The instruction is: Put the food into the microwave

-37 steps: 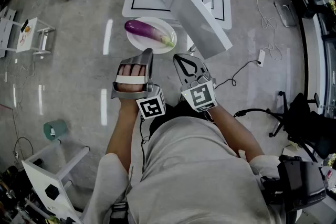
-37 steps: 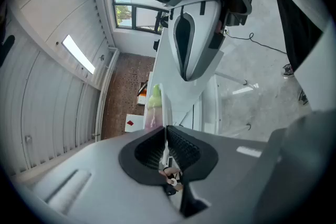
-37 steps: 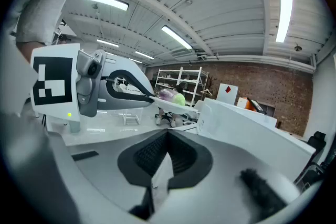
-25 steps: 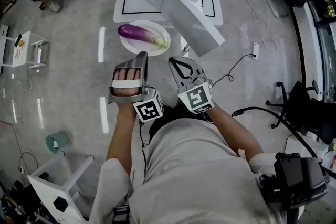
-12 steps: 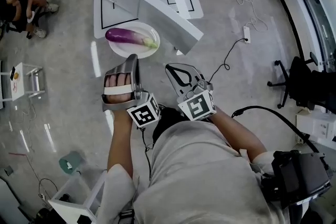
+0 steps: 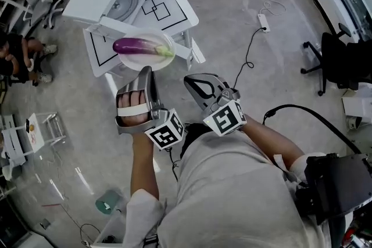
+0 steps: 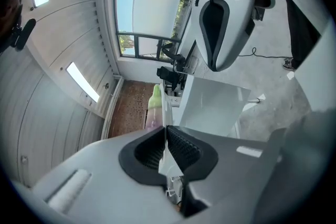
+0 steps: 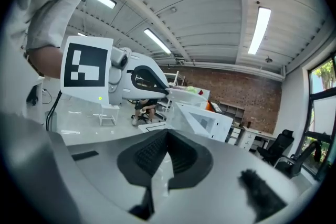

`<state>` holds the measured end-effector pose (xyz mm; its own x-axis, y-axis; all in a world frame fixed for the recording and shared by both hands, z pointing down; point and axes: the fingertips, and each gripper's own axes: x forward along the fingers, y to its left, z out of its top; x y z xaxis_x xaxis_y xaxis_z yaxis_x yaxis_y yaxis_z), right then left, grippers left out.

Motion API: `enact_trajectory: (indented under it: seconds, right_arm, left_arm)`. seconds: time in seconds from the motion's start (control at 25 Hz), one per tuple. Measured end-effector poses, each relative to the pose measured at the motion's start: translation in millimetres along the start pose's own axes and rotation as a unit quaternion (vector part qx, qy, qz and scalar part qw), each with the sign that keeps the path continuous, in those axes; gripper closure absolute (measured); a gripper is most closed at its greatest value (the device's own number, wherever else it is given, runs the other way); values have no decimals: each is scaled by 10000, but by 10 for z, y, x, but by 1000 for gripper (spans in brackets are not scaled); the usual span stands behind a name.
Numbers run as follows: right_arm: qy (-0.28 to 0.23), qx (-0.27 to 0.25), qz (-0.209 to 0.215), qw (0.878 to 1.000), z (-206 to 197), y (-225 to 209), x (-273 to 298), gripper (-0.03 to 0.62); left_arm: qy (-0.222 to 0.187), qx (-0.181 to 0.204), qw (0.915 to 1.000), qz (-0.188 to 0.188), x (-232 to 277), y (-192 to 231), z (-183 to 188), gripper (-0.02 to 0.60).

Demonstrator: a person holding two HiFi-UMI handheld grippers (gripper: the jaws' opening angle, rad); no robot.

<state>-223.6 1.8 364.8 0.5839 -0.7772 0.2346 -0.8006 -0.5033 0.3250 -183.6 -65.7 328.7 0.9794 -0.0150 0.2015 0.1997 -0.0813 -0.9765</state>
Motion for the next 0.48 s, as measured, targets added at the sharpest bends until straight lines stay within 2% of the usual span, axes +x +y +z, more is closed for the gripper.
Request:
enact_trajectory:
  seconds: [0.16,0.48]
  right_arm:
    - [-2,129,-366,9992,-97,-334,-189,583]
    - [296,333,-1073,9932,-507,-1033,-575,583]
  left_arm:
    - [-309,-15,9995,-12,191,86,440,555]
    - [-1109,287,9933,-116,541,66,1396,555]
